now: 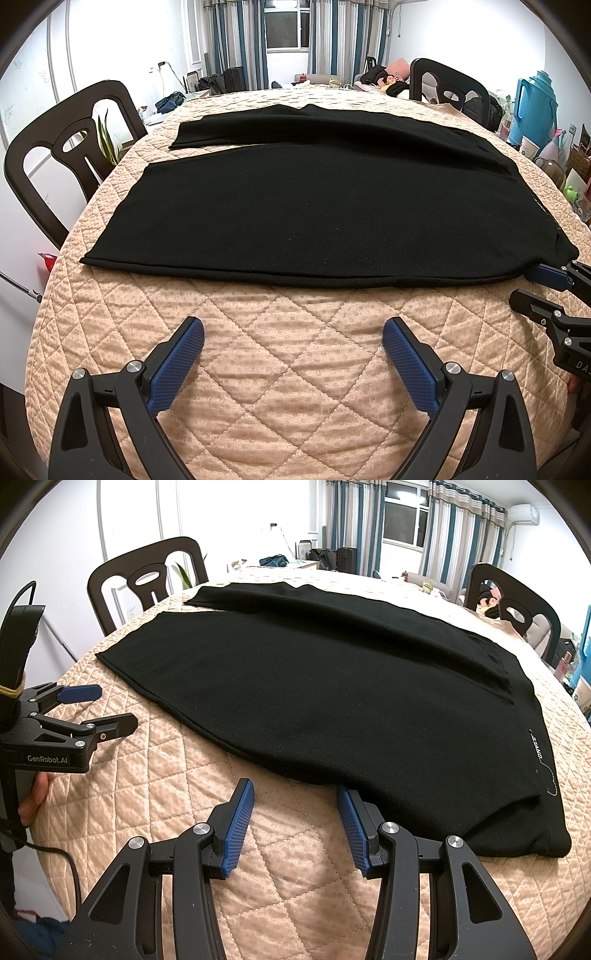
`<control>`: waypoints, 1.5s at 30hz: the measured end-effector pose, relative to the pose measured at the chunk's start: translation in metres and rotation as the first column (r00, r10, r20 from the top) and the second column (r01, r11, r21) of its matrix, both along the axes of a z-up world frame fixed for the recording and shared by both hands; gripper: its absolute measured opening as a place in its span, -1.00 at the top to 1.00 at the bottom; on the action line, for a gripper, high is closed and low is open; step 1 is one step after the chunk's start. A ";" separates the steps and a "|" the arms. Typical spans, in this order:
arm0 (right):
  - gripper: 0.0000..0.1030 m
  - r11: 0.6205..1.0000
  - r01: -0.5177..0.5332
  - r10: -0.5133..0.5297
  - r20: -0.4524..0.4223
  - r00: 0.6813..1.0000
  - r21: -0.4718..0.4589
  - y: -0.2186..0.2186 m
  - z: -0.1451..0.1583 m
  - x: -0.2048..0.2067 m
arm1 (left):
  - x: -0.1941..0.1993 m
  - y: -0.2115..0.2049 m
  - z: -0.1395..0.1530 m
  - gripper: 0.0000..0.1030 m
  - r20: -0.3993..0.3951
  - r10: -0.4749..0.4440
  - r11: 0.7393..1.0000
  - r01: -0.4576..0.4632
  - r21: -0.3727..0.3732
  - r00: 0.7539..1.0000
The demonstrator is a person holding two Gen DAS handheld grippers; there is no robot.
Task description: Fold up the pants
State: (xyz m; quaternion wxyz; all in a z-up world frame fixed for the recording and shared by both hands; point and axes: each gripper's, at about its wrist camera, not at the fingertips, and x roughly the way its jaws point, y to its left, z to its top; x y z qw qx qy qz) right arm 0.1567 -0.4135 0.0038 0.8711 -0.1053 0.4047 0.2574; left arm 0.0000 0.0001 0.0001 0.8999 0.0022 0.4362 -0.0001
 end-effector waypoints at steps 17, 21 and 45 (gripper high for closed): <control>0.07 1.000 0.000 0.000 0.000 1.000 0.001 0.000 0.000 0.000 | 0.000 0.000 0.000 -0.93 0.000 0.000 1.000 0.000 -0.001 1.000; 0.07 1.000 0.000 0.000 -0.001 1.000 0.001 0.000 0.000 0.000 | 0.000 0.000 0.000 -0.93 0.000 0.000 1.000 0.000 0.000 1.000; 0.06 0.999 0.027 -0.027 -0.006 1.000 0.038 -0.010 0.006 -0.009 | 0.000 -0.001 0.000 -0.94 -0.001 -0.002 1.000 0.002 0.006 1.000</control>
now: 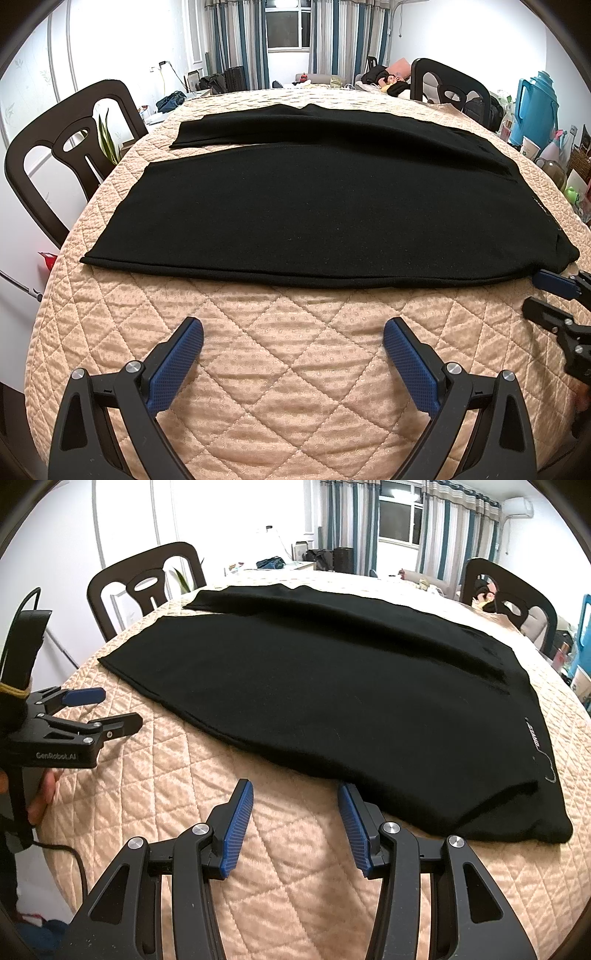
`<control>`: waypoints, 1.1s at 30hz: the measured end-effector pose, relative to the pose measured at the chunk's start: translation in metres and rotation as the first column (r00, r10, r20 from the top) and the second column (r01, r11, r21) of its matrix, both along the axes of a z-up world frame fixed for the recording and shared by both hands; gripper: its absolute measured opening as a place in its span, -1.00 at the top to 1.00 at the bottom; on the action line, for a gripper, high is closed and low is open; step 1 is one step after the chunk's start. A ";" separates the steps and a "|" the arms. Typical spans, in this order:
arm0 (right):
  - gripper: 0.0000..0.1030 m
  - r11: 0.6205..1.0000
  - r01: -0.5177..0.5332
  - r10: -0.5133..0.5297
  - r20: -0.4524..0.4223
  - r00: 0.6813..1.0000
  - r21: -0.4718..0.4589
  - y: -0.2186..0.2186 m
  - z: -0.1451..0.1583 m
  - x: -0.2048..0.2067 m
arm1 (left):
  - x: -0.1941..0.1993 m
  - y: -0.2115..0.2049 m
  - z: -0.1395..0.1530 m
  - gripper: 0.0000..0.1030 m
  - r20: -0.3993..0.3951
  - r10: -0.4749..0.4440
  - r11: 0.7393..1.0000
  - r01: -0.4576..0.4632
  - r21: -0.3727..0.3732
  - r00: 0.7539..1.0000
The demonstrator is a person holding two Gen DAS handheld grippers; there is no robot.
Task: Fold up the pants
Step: 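Grasp the waistband edge of the black pants with both grippers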
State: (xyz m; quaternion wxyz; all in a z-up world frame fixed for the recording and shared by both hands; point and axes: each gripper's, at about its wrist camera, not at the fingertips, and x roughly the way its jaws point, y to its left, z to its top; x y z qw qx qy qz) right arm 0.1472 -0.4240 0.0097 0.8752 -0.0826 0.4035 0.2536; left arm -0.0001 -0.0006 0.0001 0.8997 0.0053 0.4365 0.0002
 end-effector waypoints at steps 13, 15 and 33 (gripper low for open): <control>0.05 0.935 0.312 -0.298 -0.102 0.949 0.171 -0.103 0.003 0.009 | 0.001 0.049 0.008 -0.93 0.024 0.106 0.980 -0.100 -0.173 0.994; 0.05 0.904 0.372 -0.349 -0.139 0.927 0.211 -0.120 0.001 0.014 | 0.003 0.066 0.008 -0.92 0.018 0.152 0.966 -0.145 -0.212 0.988; 0.06 0.644 0.598 -0.529 -0.287 0.799 0.477 -0.187 -0.008 0.043 | 0.037 0.110 0.009 -0.15 0.050 0.315 0.911 -0.287 -0.298 0.948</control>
